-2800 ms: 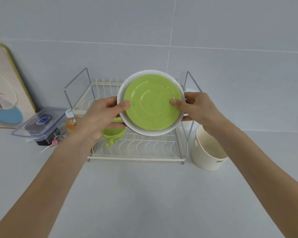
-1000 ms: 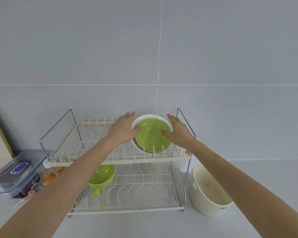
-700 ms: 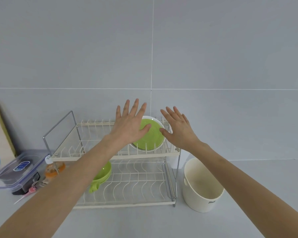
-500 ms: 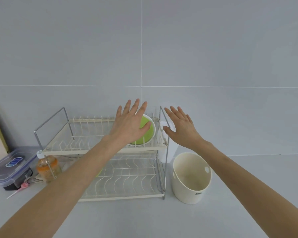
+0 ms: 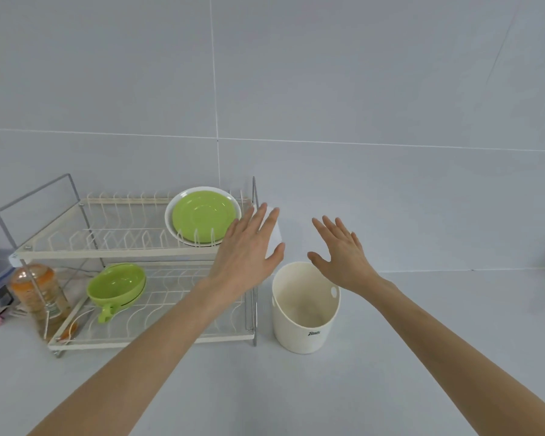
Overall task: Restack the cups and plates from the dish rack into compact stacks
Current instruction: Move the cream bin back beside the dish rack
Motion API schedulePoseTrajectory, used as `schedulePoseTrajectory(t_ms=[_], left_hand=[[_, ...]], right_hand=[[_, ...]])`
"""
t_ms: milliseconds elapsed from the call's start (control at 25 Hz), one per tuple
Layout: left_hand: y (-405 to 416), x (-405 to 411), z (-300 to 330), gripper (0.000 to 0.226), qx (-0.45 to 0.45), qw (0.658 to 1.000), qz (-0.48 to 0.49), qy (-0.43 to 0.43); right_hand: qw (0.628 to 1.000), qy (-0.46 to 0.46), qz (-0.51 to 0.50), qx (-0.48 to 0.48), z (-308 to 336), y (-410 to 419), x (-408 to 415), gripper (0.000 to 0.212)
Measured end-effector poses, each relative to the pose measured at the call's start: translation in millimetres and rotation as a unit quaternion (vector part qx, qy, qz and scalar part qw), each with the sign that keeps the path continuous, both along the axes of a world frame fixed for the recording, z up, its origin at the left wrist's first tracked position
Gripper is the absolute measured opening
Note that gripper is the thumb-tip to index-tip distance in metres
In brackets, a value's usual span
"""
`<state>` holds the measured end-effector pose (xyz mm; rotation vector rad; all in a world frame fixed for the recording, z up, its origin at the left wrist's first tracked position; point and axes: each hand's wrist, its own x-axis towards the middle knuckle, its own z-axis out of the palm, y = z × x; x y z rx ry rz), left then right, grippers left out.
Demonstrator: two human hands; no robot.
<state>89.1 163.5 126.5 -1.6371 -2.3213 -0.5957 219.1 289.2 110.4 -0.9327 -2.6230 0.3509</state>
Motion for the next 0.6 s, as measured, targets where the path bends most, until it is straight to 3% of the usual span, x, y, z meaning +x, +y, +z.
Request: schedulePoseTrajectory(t_ms=[200, 600], left_hand=[[11.7, 16.0, -37.2, 0.057, -0.016, 0.999, -0.013, -0.037], [12.9, 27.2, -113.8, 0.066, -0.070, 0.967, 0.024, -0.246]], right_hand=[[0.998, -0.021, -0.011, -0.054, -27.2, 20.1, 18.2, 0.067], [0.979, -0.027, -0.039, -0.198, -89.8, 50.6, 27.5, 0.072]])
